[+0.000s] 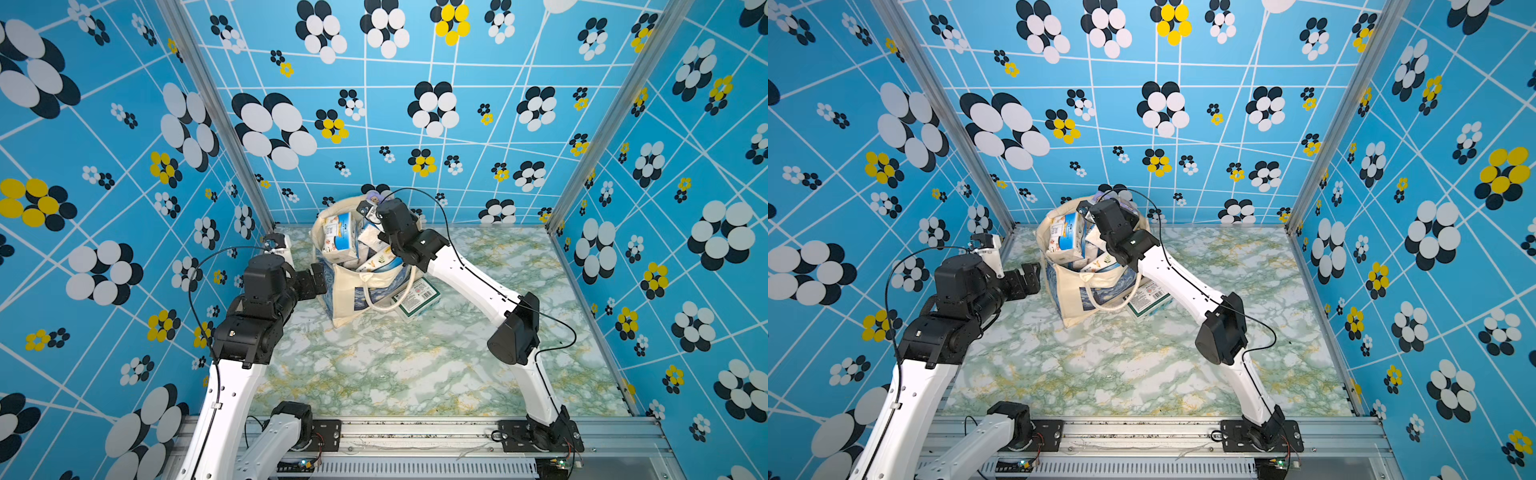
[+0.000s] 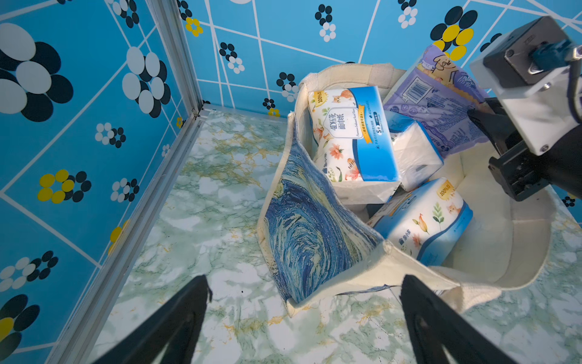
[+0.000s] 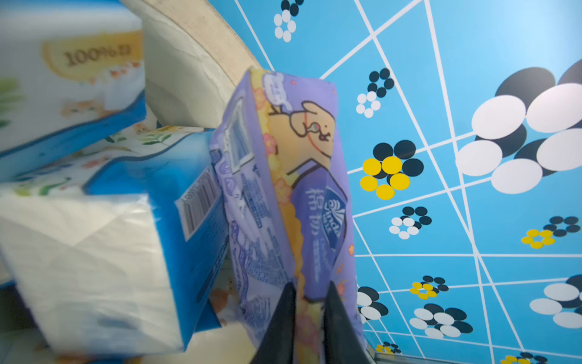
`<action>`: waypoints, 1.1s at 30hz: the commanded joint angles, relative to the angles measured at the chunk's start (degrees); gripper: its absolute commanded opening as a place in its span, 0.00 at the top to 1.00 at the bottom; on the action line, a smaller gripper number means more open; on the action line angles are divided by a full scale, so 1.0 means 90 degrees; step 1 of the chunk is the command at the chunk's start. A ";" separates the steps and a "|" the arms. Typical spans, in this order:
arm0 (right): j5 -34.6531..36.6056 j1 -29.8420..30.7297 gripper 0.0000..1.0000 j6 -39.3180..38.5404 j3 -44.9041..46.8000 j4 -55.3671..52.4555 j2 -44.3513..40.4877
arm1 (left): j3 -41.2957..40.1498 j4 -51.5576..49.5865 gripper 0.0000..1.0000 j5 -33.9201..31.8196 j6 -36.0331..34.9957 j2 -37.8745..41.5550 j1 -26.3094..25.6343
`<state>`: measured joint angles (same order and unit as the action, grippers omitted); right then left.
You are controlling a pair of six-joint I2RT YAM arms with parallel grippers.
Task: Put tissues into the canvas bag
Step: Place the pack of facial tissues in the canvas bag.
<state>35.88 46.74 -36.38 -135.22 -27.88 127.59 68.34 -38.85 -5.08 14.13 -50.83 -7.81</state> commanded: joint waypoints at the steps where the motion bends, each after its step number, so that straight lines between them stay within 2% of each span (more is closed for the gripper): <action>1: -0.0753 0.0030 0.64 0.0668 -0.0364 -0.0632 0.0008 | 0.0156 -0.0019 0.02 0.0064 0.0006 0.0107 0.0058; 4: -0.1185 0.0031 0.53 0.1055 -0.0374 -0.0642 -0.0257 | 0.0151 -0.0048 0.02 0.0037 -0.0019 0.0130 0.0058; 6: -0.1428 0.0028 0.51 0.1268 -0.0371 -0.0669 -0.0476 | 0.0151 -0.0055 0.02 0.0009 -0.0041 0.0147 0.0059; 9: -0.1789 0.0012 0.40 0.1621 -0.0314 -0.0667 -0.0773 | 0.0121 -0.0048 0.02 -0.0002 -0.0042 0.0159 0.0058; 14: -0.2145 -0.0145 0.37 0.2482 -0.0003 -0.0289 -0.1237 | 0.0033 0.0028 0.02 0.0013 -0.0049 0.0217 0.0065; 17: -0.2760 -0.0441 0.45 0.3319 -0.0053 -0.0228 -0.1345 | 0.0015 0.0030 0.02 -0.0017 -0.0070 0.0245 0.0060; 22: -0.3703 -0.0902 0.72 0.4273 -0.0935 -0.0958 -0.0889 | 0.0039 -0.0025 0.02 -0.0032 -0.0088 0.0276 0.0058; 33: -0.4322 -0.1023 0.76 0.4653 -0.1763 -0.1370 0.0134 | 0.0053 0.0229 0.04 0.0437 0.0060 0.0172 0.0020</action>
<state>-0.23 37.69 2.92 -149.45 -37.89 126.17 68.34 -38.17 -2.87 14.15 -49.01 -7.84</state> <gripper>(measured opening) 0.246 0.957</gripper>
